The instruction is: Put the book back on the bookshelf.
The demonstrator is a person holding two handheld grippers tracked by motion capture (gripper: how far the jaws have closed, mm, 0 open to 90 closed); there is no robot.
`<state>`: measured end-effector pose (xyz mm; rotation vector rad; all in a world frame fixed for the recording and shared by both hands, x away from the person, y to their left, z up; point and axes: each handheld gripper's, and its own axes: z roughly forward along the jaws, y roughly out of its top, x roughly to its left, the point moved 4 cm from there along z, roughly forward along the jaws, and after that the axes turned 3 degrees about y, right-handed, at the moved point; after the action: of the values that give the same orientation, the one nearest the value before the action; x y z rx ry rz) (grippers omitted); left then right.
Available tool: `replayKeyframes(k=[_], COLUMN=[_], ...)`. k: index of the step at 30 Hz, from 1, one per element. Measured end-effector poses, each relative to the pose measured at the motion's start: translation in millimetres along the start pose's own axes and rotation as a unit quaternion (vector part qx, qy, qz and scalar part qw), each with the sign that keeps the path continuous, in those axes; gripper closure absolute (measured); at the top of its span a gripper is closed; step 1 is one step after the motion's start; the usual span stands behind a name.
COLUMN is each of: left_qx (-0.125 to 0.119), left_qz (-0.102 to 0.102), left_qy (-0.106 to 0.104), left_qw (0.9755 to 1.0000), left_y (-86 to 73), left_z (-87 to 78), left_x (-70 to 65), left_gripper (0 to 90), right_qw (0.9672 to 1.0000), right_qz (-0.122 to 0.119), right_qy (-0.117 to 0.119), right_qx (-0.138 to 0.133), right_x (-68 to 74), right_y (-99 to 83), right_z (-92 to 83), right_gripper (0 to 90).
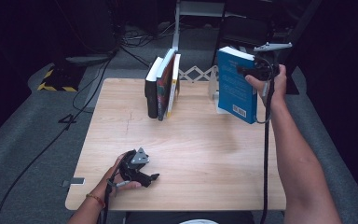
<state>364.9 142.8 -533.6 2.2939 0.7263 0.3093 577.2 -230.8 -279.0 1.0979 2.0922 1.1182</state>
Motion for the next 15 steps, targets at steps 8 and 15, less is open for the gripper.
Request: replayKeyframes(k=[8, 15], left_qx=[0.000, 0.000], left_qz=[0.002, 0.001], left_qy=[-0.001, -0.001], left_qw=[1.0000, 1.0000], left_y=[0.0, 0.0], left_z=[0.0, 0.0], left_x=[0.2, 0.1], left_gripper=[13.9, 13.9], right_qw=[0.9998, 0.9994], right_qz=[0.010, 0.023], right_qy=[-0.017, -0.026], right_qx=[0.005, 0.002], right_x=[-9.4, -15.9], right_y=[4.4, 7.1], right_z=[22.1, 46.8], right_gripper=[61.2, 61.1])
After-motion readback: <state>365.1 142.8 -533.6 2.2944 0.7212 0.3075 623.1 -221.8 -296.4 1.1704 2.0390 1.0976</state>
